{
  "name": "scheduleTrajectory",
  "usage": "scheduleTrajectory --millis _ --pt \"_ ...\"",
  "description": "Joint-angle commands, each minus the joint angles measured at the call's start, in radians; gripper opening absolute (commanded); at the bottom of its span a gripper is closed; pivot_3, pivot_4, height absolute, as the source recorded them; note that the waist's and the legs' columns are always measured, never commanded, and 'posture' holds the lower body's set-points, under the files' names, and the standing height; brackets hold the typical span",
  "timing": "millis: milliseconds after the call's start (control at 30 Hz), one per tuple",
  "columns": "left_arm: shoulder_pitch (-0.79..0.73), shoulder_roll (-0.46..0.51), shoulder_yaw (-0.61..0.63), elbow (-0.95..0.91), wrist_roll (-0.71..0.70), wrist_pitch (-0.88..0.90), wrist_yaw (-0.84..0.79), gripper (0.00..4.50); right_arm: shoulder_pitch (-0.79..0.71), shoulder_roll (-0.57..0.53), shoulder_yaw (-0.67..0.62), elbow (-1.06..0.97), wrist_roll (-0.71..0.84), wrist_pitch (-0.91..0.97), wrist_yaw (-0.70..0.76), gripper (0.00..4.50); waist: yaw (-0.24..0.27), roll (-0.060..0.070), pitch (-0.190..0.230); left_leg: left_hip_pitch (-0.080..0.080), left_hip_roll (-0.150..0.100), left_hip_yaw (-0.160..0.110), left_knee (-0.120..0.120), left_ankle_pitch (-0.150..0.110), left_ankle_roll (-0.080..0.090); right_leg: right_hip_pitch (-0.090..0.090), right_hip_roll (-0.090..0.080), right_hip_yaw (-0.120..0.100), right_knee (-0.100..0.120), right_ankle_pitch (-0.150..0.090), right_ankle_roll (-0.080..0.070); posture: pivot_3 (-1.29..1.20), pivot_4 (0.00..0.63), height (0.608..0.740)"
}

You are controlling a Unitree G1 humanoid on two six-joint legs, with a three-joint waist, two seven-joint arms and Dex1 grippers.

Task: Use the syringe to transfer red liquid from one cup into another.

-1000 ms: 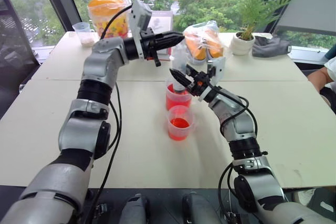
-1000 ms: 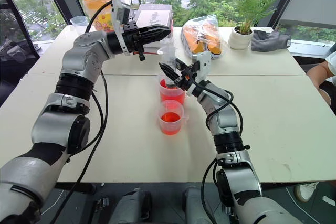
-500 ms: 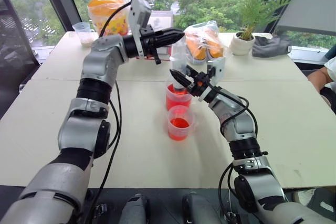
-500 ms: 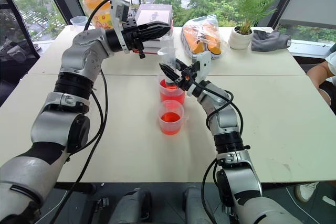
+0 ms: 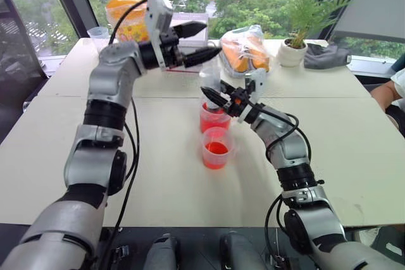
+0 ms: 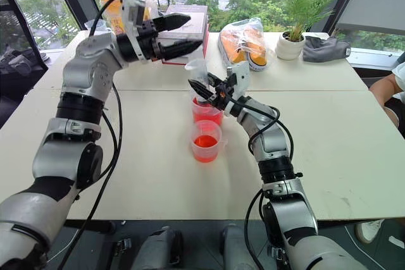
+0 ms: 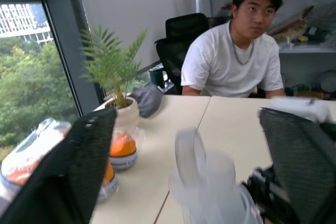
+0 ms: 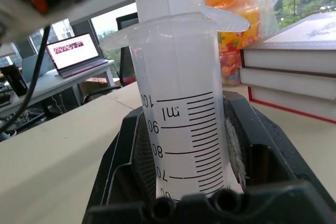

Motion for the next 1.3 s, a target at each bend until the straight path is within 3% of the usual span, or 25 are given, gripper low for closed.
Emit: scheduleTrajectory --millis 33,333,600,900,1133,1300 --pt "0.015 0.041 0.063 -0.100 -0.040 0.036 0.030 4.33 -0.050 -0.012 -0.033 -0.060 0.021 -0.011 -0.010 1.47 -0.001 0.000 0.000 0.000 0.000 0.000 0.000 0.000 0.000 0.000 0.000 0.000 0.000 0.000 0.000 0.00 0.150 0.740" --pt "0.164 0.134 0.134 -0.318 -0.111 0.177 0.093 4.33 -0.101 -0.057 -0.093 -0.208 0.118 0.093 -0.024 1.47 0.001 0.000 0.000 0.000 0.000 0.000 -0.001 0.000 0.000 0.000 -0.001 0.000 0.000 0.000 0.000 0.00 0.150 0.740" --pt "0.201 0.140 0.122 -0.407 -0.151 0.246 0.104 4.33 0.061 -0.144 -0.121 -0.576 0.414 0.434 -0.025 1.47 0.007 0.000 0.000 0.000 0.000 0.000 0.000 0.000 0.000 0.001 -0.001 -0.001 -0.001 0.000 0.000 0.00 0.150 0.740" --pt "0.204 0.128 0.100 -0.525 -0.250 0.376 0.077 4.33 0.274 -0.144 -0.032 -0.634 0.315 0.355 -0.030 1.47 0.001 0.000 0.000 0.001 0.000 -0.001 0.001 0.000 0.000 0.001 0.000 0.000 0.000 0.000 0.000 0.00 0.150 0.740" --pt "0.183 0.123 0.098 -0.584 -0.341 0.469 0.062 4.33 0.295 -0.139 -0.008 -0.621 0.273 0.308 -0.032 1.47 0.003 0.000 0.000 0.001 0.000 -0.001 0.001 0.000 0.000 0.001 0.000 0.000 0.000 0.000 0.000 0.00 0.150 0.740" --pt "0.173 0.083 0.054 -0.575 -0.323 0.454 0.060 4.33 0.294 -0.134 -0.001 -0.618 0.264 0.299 -0.034 1.47 0.005 0.000 0.000 0.001 0.000 -0.001 0.001 0.000 0.000 0.002 0.000 0.000 0.000 0.000 0.000 0.00 0.150 0.740"
